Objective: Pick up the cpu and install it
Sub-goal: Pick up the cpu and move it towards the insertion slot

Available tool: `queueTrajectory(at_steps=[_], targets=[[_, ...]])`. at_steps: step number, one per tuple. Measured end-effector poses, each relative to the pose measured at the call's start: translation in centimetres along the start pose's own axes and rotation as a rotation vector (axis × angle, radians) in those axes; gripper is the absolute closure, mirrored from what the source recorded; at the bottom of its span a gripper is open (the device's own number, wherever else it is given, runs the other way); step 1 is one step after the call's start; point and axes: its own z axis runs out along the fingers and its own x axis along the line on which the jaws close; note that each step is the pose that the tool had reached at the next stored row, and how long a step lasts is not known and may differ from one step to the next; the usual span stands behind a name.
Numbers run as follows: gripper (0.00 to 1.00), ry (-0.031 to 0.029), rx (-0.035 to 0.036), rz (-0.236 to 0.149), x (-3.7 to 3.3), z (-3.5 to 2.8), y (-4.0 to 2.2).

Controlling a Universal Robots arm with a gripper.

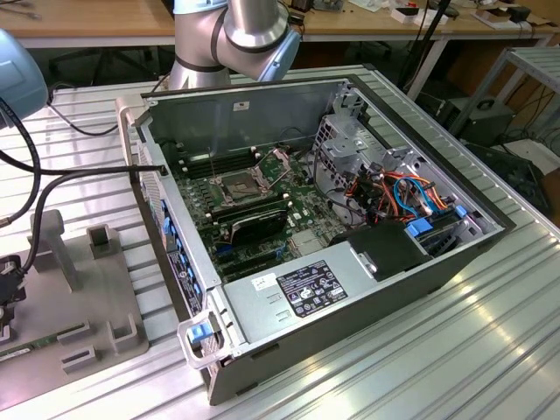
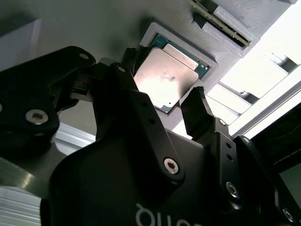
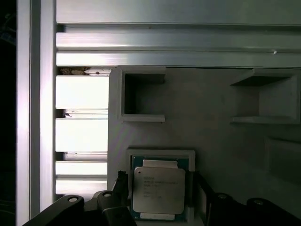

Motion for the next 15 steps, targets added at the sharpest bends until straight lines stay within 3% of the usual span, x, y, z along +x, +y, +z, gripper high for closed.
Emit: queueTrajectory(at_steps=[15], targets=[[0.34,0.0013,0.0007,-0.011,0.0,0.23,0.03]])
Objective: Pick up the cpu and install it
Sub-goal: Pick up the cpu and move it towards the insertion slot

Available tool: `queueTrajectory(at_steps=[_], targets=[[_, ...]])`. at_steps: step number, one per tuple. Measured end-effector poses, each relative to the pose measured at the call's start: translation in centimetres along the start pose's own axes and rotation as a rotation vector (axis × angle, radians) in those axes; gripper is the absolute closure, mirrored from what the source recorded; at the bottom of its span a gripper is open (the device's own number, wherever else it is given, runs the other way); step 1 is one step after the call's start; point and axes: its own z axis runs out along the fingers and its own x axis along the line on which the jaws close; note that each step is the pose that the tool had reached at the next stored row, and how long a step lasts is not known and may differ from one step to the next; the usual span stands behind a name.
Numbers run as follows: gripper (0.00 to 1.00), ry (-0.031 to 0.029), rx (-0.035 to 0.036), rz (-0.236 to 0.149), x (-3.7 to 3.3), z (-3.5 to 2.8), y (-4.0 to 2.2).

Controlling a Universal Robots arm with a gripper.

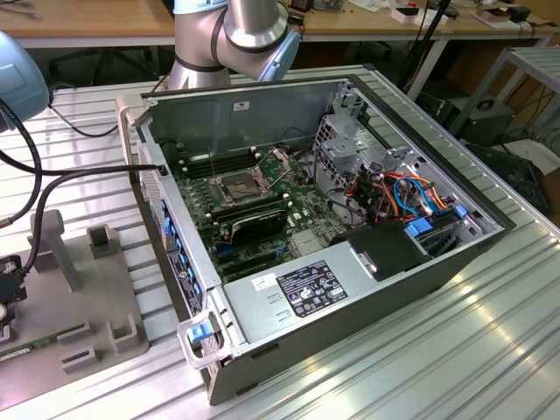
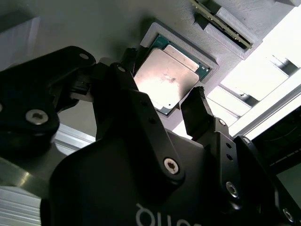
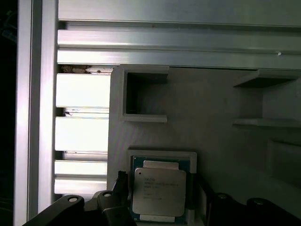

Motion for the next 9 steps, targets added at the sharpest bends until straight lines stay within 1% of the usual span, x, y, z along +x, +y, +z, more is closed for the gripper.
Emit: queueTrajectory(at_steps=[8,9], targets=[[0.34,0.0,0.0,0.0,0.0,-0.09,0.0],[0.36,-0.0001,0.0,0.0,0.0,-0.09,0.0]])
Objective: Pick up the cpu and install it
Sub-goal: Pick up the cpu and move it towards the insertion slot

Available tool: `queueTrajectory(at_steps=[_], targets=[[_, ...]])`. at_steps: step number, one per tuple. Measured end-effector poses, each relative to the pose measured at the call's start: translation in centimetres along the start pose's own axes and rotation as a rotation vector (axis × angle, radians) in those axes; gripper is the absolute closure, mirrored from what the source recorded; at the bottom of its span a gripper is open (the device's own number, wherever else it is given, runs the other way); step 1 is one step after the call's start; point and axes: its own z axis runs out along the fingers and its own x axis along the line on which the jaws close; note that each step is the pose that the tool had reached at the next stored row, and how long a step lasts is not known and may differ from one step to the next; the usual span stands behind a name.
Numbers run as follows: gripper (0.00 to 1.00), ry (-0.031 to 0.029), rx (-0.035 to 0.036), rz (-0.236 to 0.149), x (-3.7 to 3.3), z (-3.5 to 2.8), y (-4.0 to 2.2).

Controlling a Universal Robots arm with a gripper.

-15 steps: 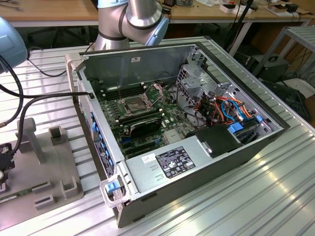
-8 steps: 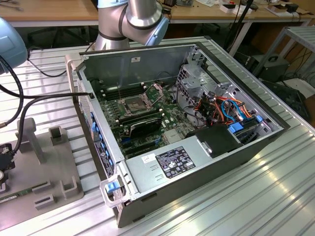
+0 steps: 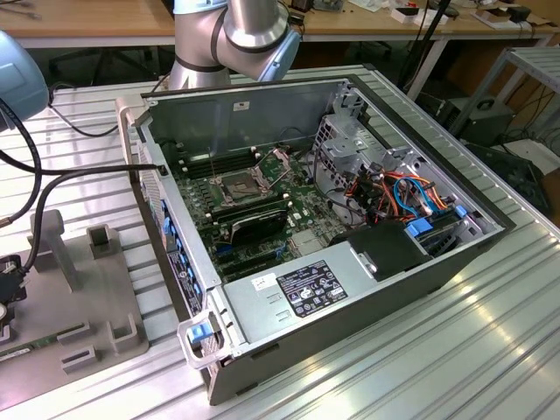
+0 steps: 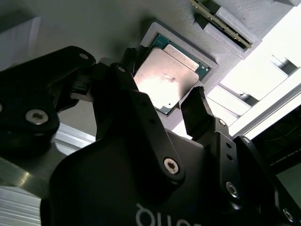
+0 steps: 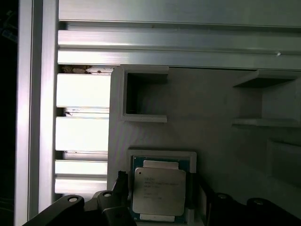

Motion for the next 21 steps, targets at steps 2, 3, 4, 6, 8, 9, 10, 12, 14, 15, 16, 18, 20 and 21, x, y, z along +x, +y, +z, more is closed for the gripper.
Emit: queueTrajectory(at_steps=[2,3,4,6,8,9,10,12,14,15,16,18,20,21], targets=[[0.36,0.0,0.0,0.0,0.0,0.0,0.0],[0.43,0.0,0.0,0.0,0.0,0.0,0.0],[0.43,0.0,0.0,0.0,0.0,0.0,0.0],[0.43,0.0,0.0,0.0,0.0,0.0,0.0],[0.43,0.0,0.0,0.0,0.0,-0.01,0.0],[0.43,0.0,0.0,0.0,0.0,-0.01,0.0],[0.43,0.0,0.0,0.0,0.0,-0.01,0.0],[0.43,0.0,0.0,0.0,0.0,-0.03,0.0],[0.43,0.0002,0.0001,0.0,0.0,-0.08,0.0],[0.43,0.0001,0.0,0.0,0.0,-0.07,0.0],[0.43,0.0,0.0,0.0,0.0,-0.07,0.0],[0.43,0.0,-0.0001,0.0,0.0,-0.08,0.0],[0.43,0.0001,0.0,0.0,0.0,-0.08,0.0],[0.44,0.0001,0.0001,0.0,0.0,-0.09,0.0]])
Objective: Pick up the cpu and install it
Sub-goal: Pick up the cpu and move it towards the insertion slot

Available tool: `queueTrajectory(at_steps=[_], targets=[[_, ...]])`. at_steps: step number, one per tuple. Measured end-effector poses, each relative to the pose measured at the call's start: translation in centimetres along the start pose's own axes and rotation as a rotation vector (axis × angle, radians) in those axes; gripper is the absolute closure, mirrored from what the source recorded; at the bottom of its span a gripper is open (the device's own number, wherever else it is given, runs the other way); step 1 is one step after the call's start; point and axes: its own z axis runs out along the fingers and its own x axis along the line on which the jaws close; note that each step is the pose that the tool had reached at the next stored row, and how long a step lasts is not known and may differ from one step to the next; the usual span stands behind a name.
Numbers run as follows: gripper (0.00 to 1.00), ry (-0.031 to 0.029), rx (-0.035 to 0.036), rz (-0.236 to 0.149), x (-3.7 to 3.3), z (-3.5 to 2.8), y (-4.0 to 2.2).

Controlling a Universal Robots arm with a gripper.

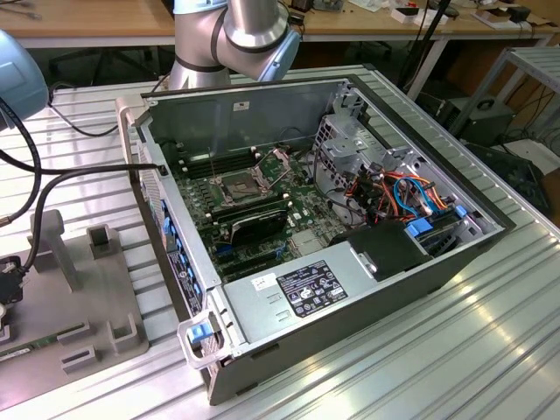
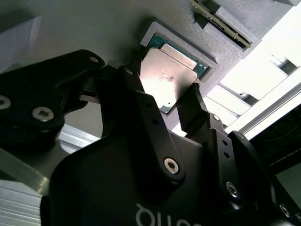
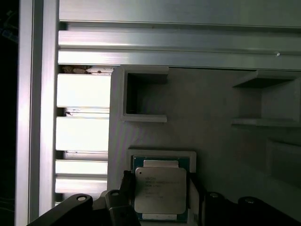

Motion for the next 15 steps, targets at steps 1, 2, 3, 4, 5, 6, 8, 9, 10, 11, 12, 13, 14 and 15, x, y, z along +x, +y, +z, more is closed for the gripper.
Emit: queueTrajectory(at_steps=[1,2,3,4,5,6,8,9,10,11,12,13,14,15], targets=[[0.44,0.0,0.0,0.0,0.0,0.0,0.0],[0.45,0.0,0.0,0.0,0.0,0.0,0.0],[0.45,-0.0001,-0.0001,0.0,0.0,0.0,0.0],[0.45,-0.0001,-0.0001,0.0,0.0,0.0,0.0],[0.45,-0.0001,-0.0001,0.0,0.0,-0.01,0.0],[0.45,0.0,0.0,0.0,0.0,-0.05,0.0],[0.45,0.0,0.0,0.0,0.0,-0.31,0.01],[0.45,0.0,0.0,0.0,0.0,-0.42,0.01],[0.45,-0.0001,-0.0001,0.0,0.0,-0.78,0.02],[0.45,0.0,0.0,0.0,0.01,-1.13,0.03],[0.45,-0.0001,-0.0001,0.0,0.0,-1.41,0.04],[0.45,0.0,0.0,0.0,0.01,-1.63,0.04],[0.45,-0.0001,-0.0001,0.0,0.01,-1.84,0.05],[0.45,-0.0001,0.0,0.0,0.01,-2.04,0.05]])
